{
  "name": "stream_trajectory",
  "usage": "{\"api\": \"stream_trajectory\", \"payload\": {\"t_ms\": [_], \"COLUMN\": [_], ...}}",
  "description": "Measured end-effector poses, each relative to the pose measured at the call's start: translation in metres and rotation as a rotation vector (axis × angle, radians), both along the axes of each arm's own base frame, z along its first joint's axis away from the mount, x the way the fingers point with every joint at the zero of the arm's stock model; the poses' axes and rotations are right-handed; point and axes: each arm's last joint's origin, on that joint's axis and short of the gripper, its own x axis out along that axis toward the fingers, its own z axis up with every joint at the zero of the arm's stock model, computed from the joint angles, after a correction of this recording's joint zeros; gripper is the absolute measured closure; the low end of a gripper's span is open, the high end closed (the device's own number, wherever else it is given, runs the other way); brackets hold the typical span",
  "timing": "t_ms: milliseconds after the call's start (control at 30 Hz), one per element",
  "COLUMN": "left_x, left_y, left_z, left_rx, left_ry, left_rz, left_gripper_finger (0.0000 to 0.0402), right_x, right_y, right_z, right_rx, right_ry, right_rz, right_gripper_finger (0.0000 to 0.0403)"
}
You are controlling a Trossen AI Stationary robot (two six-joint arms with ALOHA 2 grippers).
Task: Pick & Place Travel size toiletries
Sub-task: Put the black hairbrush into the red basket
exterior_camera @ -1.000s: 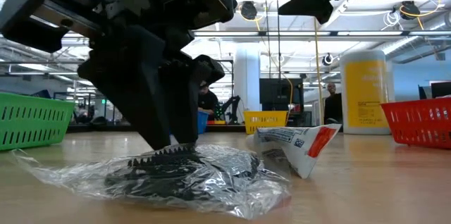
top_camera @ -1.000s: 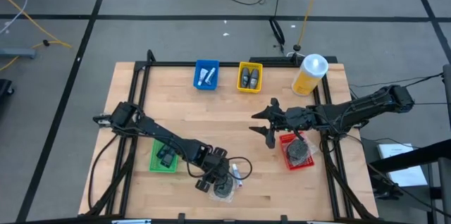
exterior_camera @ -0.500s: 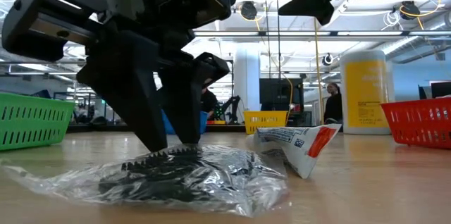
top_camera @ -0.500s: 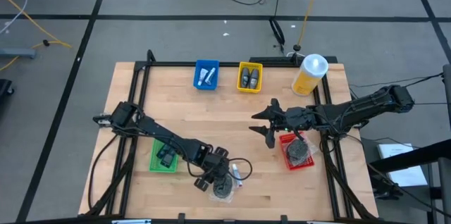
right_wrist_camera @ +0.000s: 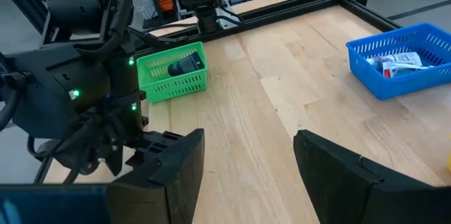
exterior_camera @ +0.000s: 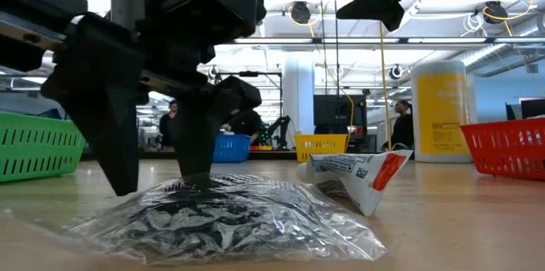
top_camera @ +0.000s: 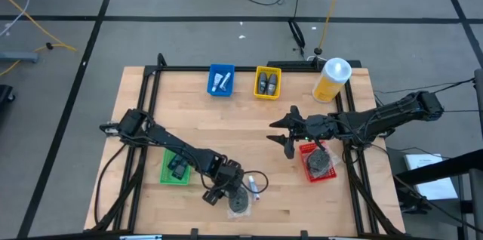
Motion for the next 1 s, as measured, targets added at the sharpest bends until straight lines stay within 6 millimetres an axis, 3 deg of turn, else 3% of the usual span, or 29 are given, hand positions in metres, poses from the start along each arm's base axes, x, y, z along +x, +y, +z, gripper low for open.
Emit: {"api": "stream_trajectory", "payload": {"t_ms": [233, 500, 900, 1000], "left_x": [0.002, 0.005, 0.007, 0.006], "left_y": [-0.002, -0.009, -0.008, -0.008], "left_z": [0.001, -0.013, -0.015, -0.015], "left_rx": [-0.016, -0.014, -0.001, -0.021], "left_ry": [-0.016, -0.017, -0.017, 0.007], "left_rz": [0.02, 0.036, 0.097, 0.159], "left_gripper_finger": [0.0219, 0.0258, 0.0387, 0.0395], "right_x": [0.0, 0.0, 0.0, 0.0], "right_y": [0.0, 0.0, 0.0, 0.0], "right_z": [0.0, 0.0, 0.0, 0.0], "right_rx": [0.0, 0.0, 0.004, 0.004], "right_ry": [0.0, 0.0, -0.001, -0.001], "right_rz": [0.0, 0.0, -0.002, 0.0], "right_gripper_finger": [0.0193, 0.0193, 0.0193, 0.0193]}}
